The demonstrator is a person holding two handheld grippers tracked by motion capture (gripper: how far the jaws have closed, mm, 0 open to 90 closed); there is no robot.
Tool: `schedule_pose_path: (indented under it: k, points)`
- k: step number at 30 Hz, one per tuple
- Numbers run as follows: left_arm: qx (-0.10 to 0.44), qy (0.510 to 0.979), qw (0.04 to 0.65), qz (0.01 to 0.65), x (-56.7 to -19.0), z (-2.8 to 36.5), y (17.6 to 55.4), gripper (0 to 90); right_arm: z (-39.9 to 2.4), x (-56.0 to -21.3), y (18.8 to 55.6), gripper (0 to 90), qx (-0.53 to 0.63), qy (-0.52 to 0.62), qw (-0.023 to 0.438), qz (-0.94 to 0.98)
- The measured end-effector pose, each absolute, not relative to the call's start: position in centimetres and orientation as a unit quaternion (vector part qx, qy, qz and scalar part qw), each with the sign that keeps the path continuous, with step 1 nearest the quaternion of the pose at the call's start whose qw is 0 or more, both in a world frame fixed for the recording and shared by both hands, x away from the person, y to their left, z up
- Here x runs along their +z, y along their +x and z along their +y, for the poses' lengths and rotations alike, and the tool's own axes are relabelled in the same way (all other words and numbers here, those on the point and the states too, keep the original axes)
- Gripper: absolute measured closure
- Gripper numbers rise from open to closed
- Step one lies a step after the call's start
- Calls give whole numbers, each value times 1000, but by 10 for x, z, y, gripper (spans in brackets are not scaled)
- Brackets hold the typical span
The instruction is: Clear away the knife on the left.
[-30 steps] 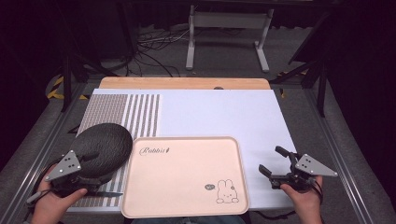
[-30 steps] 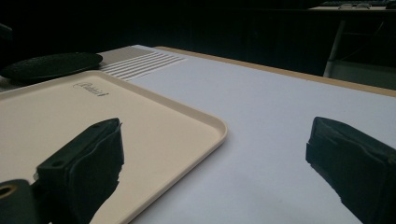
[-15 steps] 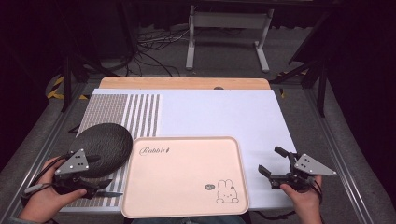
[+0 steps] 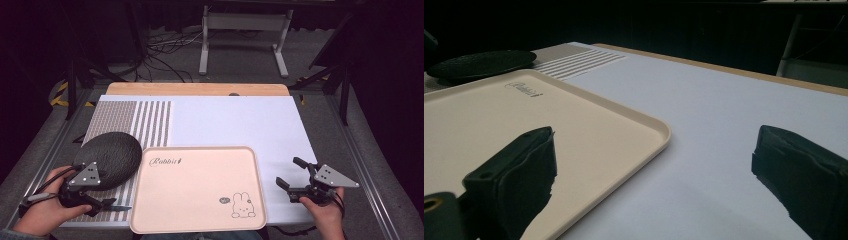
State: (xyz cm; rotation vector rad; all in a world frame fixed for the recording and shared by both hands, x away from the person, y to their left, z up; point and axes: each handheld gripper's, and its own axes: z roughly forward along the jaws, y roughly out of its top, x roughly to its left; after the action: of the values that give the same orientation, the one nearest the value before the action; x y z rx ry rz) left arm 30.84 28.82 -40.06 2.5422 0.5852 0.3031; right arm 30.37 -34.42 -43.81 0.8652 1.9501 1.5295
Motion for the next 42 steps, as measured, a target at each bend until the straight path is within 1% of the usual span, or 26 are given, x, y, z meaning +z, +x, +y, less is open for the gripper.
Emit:
schedule_pose_path:
  k: [7,14,27,33,37,38,42]
  points:
    - [100,952,212,195,-401,286,309,141,-344,-439,304,47,562,316,253,721]
    - [81,970,165,161,-404,285,312,162,-343,-439,304,47,560,313,252,725]
    - [43,986,102,125,-409,291,311,291,-342,-439,304,48,559,311,248,727]
    - [28,992,64,107,-413,294,315,369,-342,-440,304,48,559,311,247,728]
    - [17,994,41,96,-416,295,316,456,-342,-440,304,48,560,310,247,728]
    - [19,995,34,95,-416,295,316,464,-342,-440,304,48,559,311,246,728]
    - [11,997,12,78,-419,295,316,568,-342,-440,304,48,559,311,245,728]
